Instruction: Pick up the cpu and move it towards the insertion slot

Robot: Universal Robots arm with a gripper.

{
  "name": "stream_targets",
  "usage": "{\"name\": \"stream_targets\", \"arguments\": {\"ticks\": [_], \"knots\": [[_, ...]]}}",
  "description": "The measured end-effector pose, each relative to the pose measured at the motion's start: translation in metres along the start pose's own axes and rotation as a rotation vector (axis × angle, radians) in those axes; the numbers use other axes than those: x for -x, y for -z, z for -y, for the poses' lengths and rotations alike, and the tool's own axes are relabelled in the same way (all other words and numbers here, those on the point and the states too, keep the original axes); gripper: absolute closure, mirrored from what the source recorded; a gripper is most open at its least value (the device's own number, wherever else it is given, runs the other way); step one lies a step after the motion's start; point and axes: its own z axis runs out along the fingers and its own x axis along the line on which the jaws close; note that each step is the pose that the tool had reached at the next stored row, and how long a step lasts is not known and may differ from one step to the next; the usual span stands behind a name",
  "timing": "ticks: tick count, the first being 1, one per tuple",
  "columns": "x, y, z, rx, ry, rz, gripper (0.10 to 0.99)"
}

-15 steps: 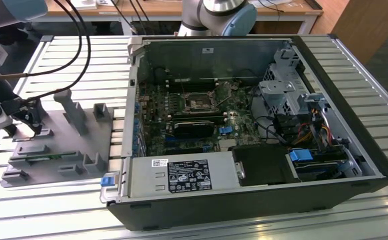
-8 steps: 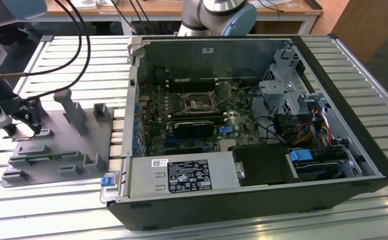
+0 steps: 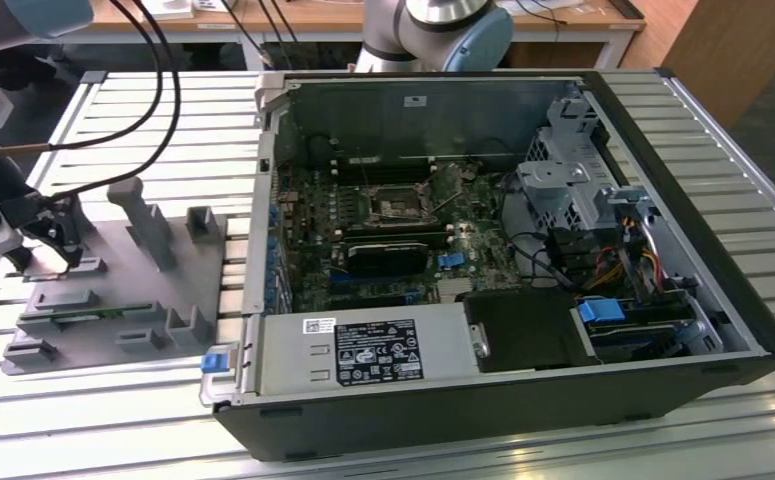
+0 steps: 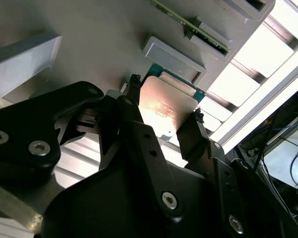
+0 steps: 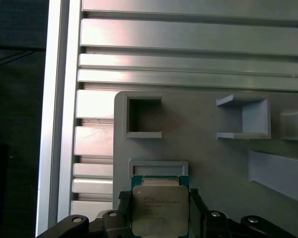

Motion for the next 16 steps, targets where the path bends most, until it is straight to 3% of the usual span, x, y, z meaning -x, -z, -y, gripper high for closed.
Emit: {"name": "stream_targets", "arguments": {"ticks": [16], "knots": [[0.0000,0.0041,-0.0004,0.000,0.000,0.0000,0.545]]}}
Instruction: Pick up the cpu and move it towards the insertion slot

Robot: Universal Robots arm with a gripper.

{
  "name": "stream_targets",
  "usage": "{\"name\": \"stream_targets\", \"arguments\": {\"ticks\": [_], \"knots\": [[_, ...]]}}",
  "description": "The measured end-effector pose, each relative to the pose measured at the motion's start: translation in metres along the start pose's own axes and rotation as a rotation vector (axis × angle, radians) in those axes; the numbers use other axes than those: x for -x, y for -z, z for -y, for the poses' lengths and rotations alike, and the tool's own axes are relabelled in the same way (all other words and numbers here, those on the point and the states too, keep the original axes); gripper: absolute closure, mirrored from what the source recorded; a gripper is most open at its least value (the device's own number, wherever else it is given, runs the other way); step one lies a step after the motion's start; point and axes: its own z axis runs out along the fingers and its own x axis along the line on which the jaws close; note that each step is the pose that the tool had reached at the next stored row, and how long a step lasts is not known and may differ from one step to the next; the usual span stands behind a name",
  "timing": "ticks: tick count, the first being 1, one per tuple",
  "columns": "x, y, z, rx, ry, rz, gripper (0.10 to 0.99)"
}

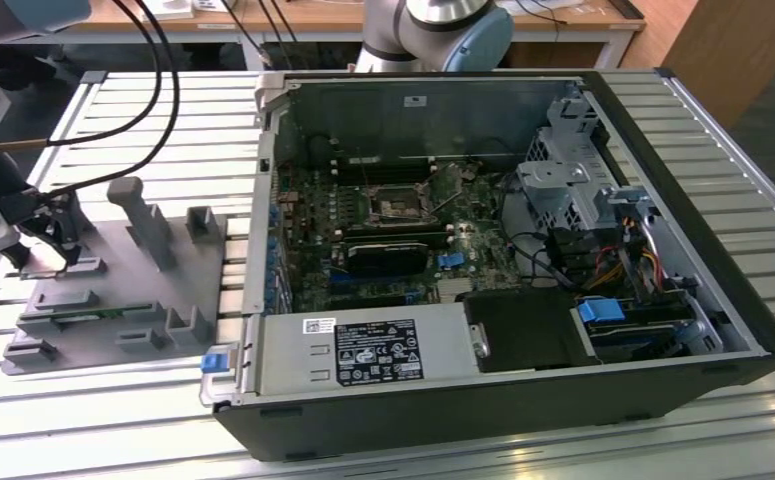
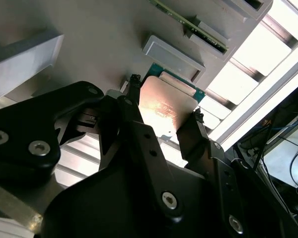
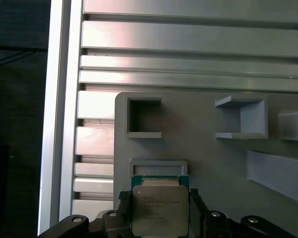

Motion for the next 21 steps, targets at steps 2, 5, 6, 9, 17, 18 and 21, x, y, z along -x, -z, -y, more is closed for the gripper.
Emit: {"name": "stream_targets", "arguments": {"ticks": [2,5,6,9,17,18,21], "knots": [[0.0000,0.0005,-0.0001,0.000,0.000,0.0001,0.545],[0.0000,0.0013,-0.0003,0.000,0.000,0.0001,0.545],[0.0000,0.0016,-0.0003,0.000,0.000,0.0001,0.545],[0.0000,0.0024,-0.0004,0.000,0.000,0.0001,0.545],[0.0000,0.0045,-0.0007,0.000,0.000,0.0000,0.545],[0.0000,0.0048,-0.0007,0.000,0.000,0.0001,0.545],[0.0000,0.0057,-0.0008,0.000,0.000,0.0001,0.545]]}}
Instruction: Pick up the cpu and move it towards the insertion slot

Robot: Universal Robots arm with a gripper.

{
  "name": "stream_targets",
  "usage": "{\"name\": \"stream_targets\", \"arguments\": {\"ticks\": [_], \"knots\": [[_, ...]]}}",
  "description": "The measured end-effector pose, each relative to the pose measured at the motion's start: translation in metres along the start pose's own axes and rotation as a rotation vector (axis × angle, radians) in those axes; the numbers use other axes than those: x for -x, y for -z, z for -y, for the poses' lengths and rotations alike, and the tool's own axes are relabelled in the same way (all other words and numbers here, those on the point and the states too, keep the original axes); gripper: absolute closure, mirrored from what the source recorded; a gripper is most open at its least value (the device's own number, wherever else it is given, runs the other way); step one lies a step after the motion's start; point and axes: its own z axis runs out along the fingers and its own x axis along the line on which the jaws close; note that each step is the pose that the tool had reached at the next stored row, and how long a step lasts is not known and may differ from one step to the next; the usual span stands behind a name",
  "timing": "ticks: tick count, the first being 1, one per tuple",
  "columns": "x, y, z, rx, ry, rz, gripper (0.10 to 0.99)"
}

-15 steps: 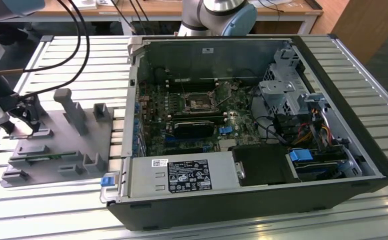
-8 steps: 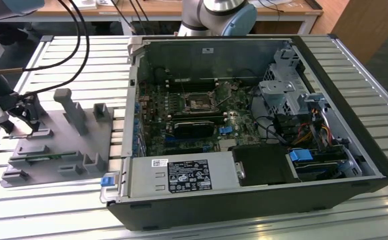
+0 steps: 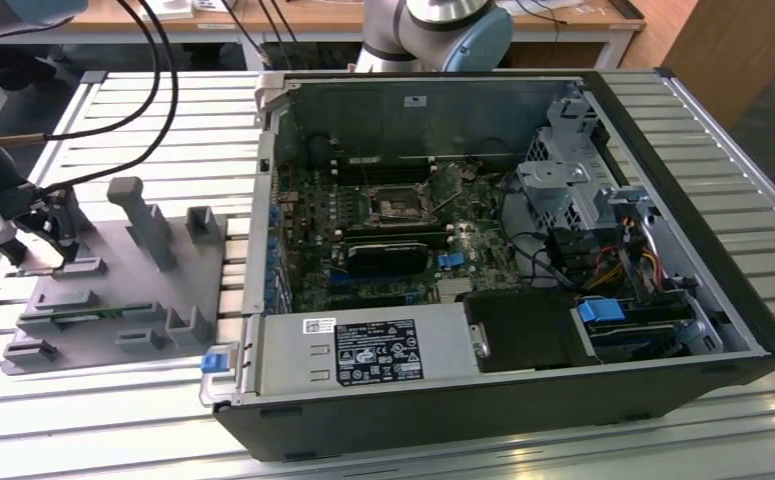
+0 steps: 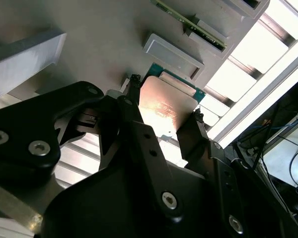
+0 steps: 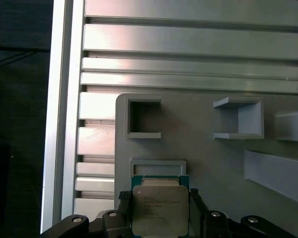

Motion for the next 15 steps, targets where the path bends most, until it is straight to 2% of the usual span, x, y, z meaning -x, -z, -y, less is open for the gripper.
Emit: {"name": "stream_targets", "arguments": {"ticks": [15], "knots": [[0.0001,0.0068,-0.0005,0.000,0.000,0.0000,0.545]]}}
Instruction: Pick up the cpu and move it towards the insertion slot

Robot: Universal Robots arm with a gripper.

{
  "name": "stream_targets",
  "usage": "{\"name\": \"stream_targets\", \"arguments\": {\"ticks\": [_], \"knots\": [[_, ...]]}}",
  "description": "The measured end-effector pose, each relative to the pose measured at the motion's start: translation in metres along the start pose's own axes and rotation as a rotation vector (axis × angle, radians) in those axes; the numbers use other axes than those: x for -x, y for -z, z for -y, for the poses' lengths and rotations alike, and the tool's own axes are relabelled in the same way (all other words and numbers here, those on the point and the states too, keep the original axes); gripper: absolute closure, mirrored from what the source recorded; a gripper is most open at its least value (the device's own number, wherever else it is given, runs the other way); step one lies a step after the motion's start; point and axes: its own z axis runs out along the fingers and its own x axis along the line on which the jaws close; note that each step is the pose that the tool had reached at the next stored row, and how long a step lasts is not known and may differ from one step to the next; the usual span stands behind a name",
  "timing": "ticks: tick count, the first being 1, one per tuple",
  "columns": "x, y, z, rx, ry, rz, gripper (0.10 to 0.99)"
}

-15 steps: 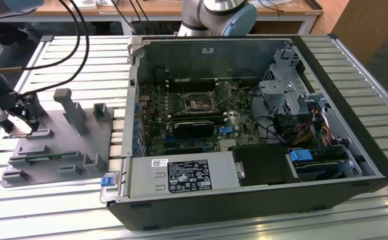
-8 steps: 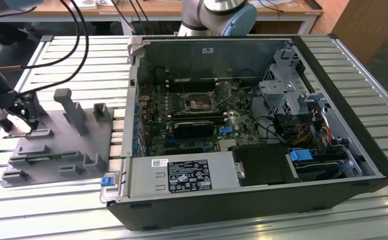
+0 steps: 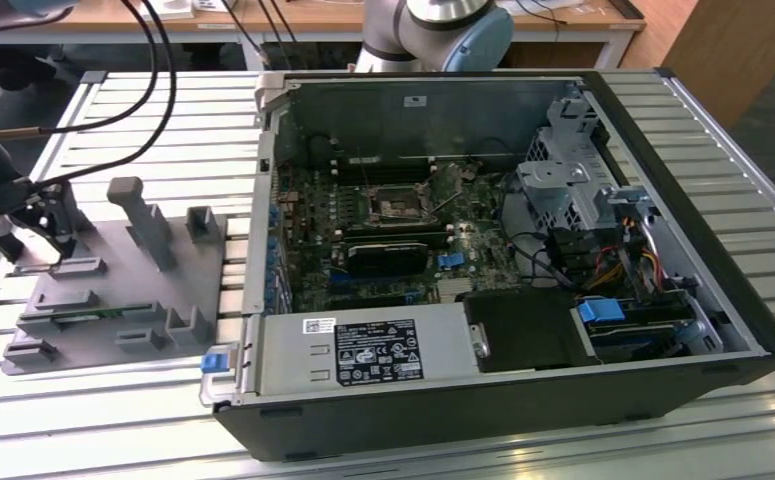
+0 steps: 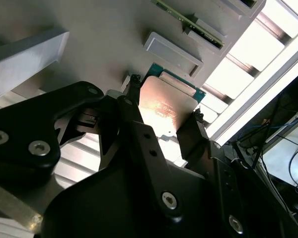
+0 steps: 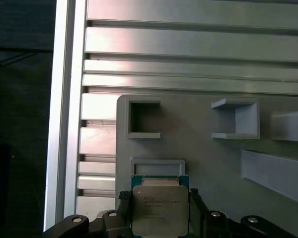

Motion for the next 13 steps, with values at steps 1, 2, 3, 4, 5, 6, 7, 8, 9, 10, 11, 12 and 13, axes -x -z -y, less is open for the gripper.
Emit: {"name": "stream_targets", "arguments": {"ticks": [1,2,3,4,5,6,7,8,9,10,11,12,13], "knots": [[0.0000,0.0004,0.0000,0.000,0.000,0.0000,0.545],[0.0000,0.0008,0.0000,0.000,0.000,0.0000,0.545],[0.0000,0.0012,-0.0001,0.000,0.000,-0.0001,0.545],[0.0000,0.0015,-0.0002,0.000,0.000,-0.0001,0.545],[0.0000,0.0018,-0.0002,0.000,0.000,0.0001,0.545],[0.0000,0.0022,-0.0002,0.000,0.000,0.0000,0.545],[0.0000,0.0025,-0.0003,0.000,0.000,0.0000,0.545],[0.0000,0.0029,-0.0003,0.000,0.000,0.0000,0.545],[0.0000,0.0032,-0.0003,0.000,0.000,0.0000,0.545],[0.0000,0.0035,-0.0004,0.000,0.000,0.0000,0.545],[0.0000,0.0038,-0.0004,0.000,0.000,0.0000,0.545],[0.0000,0.0041,-0.0005,0.000,0.000,0.0000,0.545],[0.0000,0.0044,-0.0005,0.000,0.000,0.0000,0.545]]}}
